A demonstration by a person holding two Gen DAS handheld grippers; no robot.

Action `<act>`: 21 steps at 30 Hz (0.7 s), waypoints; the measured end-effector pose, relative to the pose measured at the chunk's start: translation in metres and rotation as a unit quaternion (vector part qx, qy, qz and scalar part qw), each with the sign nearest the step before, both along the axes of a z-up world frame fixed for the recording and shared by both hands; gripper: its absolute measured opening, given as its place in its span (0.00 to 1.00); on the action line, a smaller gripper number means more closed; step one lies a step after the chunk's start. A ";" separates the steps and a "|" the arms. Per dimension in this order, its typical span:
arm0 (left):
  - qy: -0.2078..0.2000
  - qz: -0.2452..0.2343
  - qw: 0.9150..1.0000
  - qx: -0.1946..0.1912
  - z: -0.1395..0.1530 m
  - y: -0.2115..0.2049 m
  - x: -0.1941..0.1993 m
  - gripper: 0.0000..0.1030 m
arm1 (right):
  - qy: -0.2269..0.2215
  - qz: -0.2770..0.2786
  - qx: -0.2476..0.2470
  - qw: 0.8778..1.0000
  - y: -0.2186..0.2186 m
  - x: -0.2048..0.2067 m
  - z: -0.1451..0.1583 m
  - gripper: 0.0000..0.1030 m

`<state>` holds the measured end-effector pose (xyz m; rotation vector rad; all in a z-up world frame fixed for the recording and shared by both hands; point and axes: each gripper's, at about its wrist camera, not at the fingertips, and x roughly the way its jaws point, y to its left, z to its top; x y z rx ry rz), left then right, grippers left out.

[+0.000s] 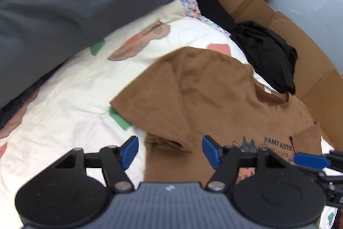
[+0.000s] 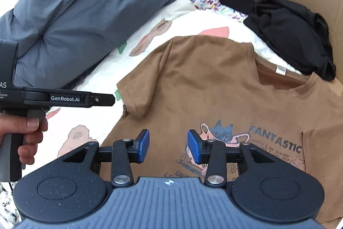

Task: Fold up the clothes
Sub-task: 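Move both grippers back over the shirt body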

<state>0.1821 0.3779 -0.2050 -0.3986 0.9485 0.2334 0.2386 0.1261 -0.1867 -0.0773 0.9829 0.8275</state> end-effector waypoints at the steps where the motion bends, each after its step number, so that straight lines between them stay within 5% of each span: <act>1: -0.001 0.004 1.000 0.001 -0.001 0.004 0.002 0.66 | -0.001 -0.001 0.000 1.000 -0.001 0.000 0.000 0.43; 9: -0.010 0.067 0.998 -0.018 -0.027 0.036 0.022 0.66 | -0.030 -0.019 -0.019 0.999 -0.003 0.005 -0.012 0.43; 21: 0.011 0.074 0.997 -0.018 -0.059 0.062 0.029 0.66 | -0.020 -0.026 -0.016 0.999 0.018 0.025 -0.044 0.43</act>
